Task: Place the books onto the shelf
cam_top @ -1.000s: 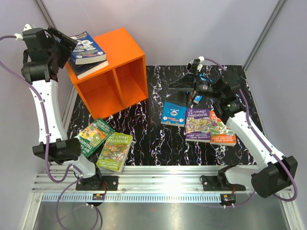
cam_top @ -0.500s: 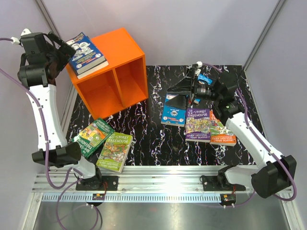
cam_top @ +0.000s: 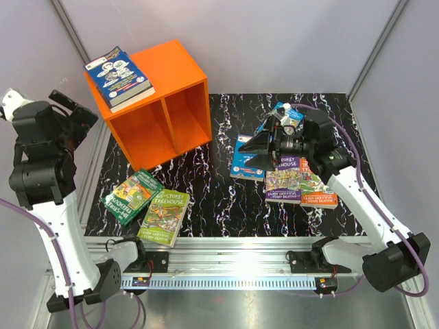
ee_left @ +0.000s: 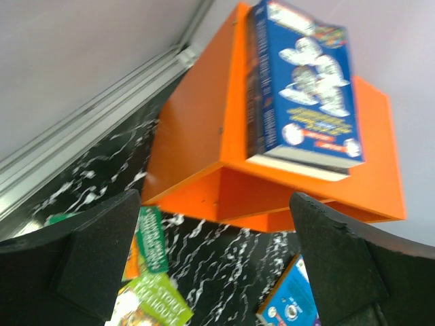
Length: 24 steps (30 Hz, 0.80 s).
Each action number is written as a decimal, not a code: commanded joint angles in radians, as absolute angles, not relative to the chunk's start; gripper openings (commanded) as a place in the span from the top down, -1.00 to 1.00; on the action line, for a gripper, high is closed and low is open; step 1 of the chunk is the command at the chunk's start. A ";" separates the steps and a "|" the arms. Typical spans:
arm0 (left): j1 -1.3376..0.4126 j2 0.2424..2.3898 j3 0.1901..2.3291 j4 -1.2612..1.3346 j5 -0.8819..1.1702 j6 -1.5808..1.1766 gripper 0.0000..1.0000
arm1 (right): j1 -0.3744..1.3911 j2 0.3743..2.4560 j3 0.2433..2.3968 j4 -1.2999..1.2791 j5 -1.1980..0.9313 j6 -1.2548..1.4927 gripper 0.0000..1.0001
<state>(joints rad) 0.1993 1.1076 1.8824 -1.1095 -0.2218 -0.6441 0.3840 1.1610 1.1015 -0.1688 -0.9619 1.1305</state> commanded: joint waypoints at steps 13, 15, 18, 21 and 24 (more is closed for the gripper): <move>0.066 0.749 1.193 -1.244 -0.178 -0.798 -0.97 | 0.730 1.636 1.095 -0.344 -0.767 0.866 -1.00; 0.043 0.733 1.122 -1.233 -0.114 -0.799 -0.97 | 0.735 1.696 1.075 -0.196 -0.794 0.937 -0.99; 0.014 0.733 1.008 -1.212 -0.106 -0.813 -0.97 | 0.738 1.808 1.121 -0.068 -0.822 0.960 -0.99; 0.008 0.709 0.942 -1.174 -0.143 -0.860 -0.97 | 0.738 1.905 1.224 0.065 -0.834 0.972 -1.00; 0.011 0.687 0.887 -1.115 -0.173 -0.893 -0.97 | 0.739 2.026 1.351 0.185 -0.854 1.022 -0.99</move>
<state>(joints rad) 0.0116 0.7208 0.9127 -1.2217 -0.1432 -0.8352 0.7414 1.9537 1.2186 -0.0776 -0.8181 0.9707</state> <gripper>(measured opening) 0.987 0.994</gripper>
